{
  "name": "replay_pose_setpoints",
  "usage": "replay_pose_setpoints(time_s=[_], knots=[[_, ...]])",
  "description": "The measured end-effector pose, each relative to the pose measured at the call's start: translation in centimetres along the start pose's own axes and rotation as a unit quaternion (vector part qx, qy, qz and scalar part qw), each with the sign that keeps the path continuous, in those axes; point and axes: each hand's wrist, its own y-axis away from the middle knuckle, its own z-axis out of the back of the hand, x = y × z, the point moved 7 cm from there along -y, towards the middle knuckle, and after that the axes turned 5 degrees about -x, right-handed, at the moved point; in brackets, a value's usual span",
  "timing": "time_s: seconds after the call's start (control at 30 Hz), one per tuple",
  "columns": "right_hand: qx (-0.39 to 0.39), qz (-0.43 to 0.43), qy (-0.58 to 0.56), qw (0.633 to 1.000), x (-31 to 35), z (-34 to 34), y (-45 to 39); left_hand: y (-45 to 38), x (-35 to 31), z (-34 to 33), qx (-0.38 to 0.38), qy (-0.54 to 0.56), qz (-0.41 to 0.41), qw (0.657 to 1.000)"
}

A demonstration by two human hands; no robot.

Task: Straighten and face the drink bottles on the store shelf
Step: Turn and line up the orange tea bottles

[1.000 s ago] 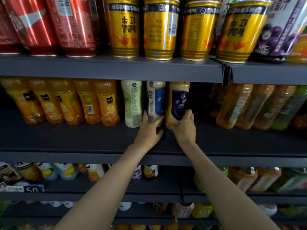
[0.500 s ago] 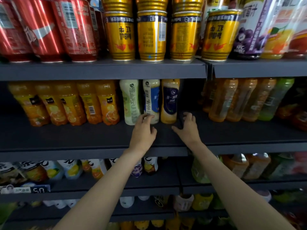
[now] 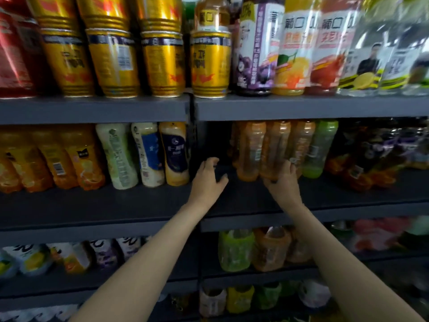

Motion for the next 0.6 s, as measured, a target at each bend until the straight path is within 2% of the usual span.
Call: replay_pose_setpoints(time_s=[0.17,0.37,0.53,0.6], knots=[[0.144,0.057,0.096,0.983,-4.3,-1.3,-1.8,-3.2,-2.8,-7.3,0.0,0.082,0.102,0.991],[0.158,0.119,0.111,0.974,-4.7,-0.8,-2.7,-4.0,-1.9,-10.3,-0.054,0.086,0.206,0.973],[0.132,0.128,0.141,0.973,-4.3,-0.6,-2.3,-3.3,-2.8,-9.2,-0.07,0.015,0.202,0.977],[0.166,0.121,0.109,0.973,-4.5,-0.7,-2.4,-2.2,-3.7,-8.4,-0.062,-0.001,0.18,0.982]])
